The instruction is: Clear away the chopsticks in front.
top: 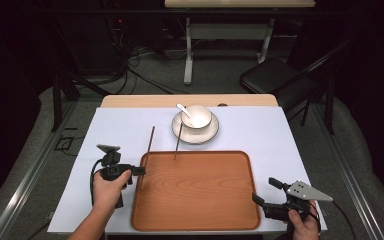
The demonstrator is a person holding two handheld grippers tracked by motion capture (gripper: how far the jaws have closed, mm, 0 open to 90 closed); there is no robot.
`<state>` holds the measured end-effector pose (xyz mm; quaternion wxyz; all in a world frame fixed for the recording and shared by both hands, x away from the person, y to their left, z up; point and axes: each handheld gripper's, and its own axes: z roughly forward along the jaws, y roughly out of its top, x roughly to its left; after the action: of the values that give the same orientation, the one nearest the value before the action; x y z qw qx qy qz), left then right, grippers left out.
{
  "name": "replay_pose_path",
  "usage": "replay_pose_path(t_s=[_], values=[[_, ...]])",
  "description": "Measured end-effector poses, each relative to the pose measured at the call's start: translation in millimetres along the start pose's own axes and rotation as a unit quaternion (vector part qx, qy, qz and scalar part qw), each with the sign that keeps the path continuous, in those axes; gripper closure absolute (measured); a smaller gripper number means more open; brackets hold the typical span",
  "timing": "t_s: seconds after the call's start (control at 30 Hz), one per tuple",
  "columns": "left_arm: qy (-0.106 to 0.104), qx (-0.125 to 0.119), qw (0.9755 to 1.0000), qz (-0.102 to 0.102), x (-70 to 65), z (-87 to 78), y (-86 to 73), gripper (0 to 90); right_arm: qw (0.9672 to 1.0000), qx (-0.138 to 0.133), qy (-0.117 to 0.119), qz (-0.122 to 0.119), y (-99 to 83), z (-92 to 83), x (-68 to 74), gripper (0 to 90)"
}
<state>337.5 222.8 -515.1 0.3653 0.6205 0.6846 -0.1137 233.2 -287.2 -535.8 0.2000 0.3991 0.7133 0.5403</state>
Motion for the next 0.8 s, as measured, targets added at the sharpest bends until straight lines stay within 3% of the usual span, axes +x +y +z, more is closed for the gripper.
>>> replay_pose_path(t_s=[0.2, 0.43, 0.8], values=[[0.012, 0.014, 0.9998, 0.008, 6.5, -14.0, -26.3, 85.9, 1.0, 0.0, -0.001, 0.004, 0.0, 0.0, -0.3, 14.6], [0.022, 0.034, 0.9989, 0.023, 4.6, -17.6, -50.5, 85.9, 1.0, -0.001, -0.002, 0.006, 0.1, 0.1, -0.7, 14.6], [0.03, 0.063, 0.997, 0.032, 1.8, -5.3, -64.8, 85.9, 1.0, -0.002, -0.002, 0.005, 0.0, -0.1, -0.7, 14.6]])
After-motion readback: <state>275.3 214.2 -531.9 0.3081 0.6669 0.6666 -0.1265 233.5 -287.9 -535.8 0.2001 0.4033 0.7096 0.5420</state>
